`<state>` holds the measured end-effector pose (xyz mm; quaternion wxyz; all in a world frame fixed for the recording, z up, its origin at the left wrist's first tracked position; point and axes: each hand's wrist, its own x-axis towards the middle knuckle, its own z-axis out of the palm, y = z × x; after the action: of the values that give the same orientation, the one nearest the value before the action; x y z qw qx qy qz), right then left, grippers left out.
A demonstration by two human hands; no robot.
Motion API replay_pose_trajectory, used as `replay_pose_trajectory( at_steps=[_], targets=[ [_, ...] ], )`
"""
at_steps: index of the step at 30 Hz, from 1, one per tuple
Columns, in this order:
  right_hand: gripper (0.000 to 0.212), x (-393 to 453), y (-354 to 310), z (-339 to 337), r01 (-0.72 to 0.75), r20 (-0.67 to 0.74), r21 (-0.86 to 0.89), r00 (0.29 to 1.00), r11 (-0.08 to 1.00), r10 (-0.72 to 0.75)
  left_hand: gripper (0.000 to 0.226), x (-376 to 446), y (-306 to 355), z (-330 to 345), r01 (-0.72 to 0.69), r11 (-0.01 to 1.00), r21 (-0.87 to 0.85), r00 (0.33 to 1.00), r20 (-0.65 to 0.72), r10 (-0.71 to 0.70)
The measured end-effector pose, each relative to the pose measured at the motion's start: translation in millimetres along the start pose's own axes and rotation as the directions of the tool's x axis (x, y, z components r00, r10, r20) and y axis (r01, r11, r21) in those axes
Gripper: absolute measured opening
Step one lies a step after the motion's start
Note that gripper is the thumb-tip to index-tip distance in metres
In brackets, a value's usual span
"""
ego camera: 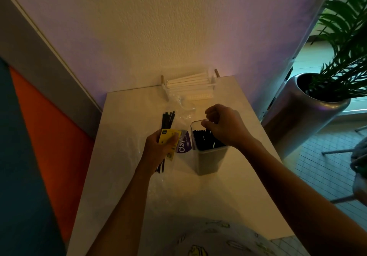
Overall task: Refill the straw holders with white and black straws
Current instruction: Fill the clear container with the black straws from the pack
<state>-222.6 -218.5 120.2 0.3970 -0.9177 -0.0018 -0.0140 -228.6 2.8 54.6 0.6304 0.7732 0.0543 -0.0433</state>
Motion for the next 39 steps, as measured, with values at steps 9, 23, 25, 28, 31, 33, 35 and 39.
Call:
replay_pose_trajectory(
  at_steps=[9,23,25,28,31,33,35,39],
  targets=[
    [0.011,11.7,-30.8,-10.1,0.255,-0.122,0.229,0.965,0.940,-0.232,0.010,1.4,7.4,9.3,-0.021,0.999,-0.034,0.990,0.136,0.026],
    [0.013,16.5,-28.8,6.3,0.197,0.121,0.155,0.969,0.968,-0.217,0.007,2.9,14.6,13.3,-0.034,0.998,0.060,0.960,0.279,0.016],
    [0.017,16.4,-29.2,7.8,0.202,0.148,0.146,0.963,0.968,-0.224,0.010,2.0,17.6,14.8,-0.038,0.998,0.041,0.952,0.306,0.024],
    [0.027,17.3,-27.9,12.7,0.218,0.153,0.117,0.960,0.969,-0.235,0.013,2.4,22.6,15.5,-0.045,0.999,0.014,0.940,0.339,0.037],
    [0.026,16.0,-30.4,15.5,0.224,0.109,0.112,0.966,0.968,-0.236,0.010,3.7,27.2,14.0,-0.065,0.996,0.059,0.931,0.362,0.039],
    [0.019,14.9,-33.8,17.5,0.244,0.048,0.123,0.967,0.962,-0.252,0.012,2.0,30.6,12.7,-0.068,0.996,0.060,0.933,0.357,0.042],
    [0.013,14.3,-36.3,17.9,0.255,0.006,0.114,0.966,0.960,-0.257,0.013,0.6,30.8,11.7,-0.072,0.997,0.037,0.937,0.345,0.055],
    [0.003,14.8,-39.4,10.7,0.260,0.016,0.099,0.965,0.960,-0.263,0.002,-0.2,22.6,5.3,-0.087,0.994,0.071,0.954,0.295,0.062]
  ],
)
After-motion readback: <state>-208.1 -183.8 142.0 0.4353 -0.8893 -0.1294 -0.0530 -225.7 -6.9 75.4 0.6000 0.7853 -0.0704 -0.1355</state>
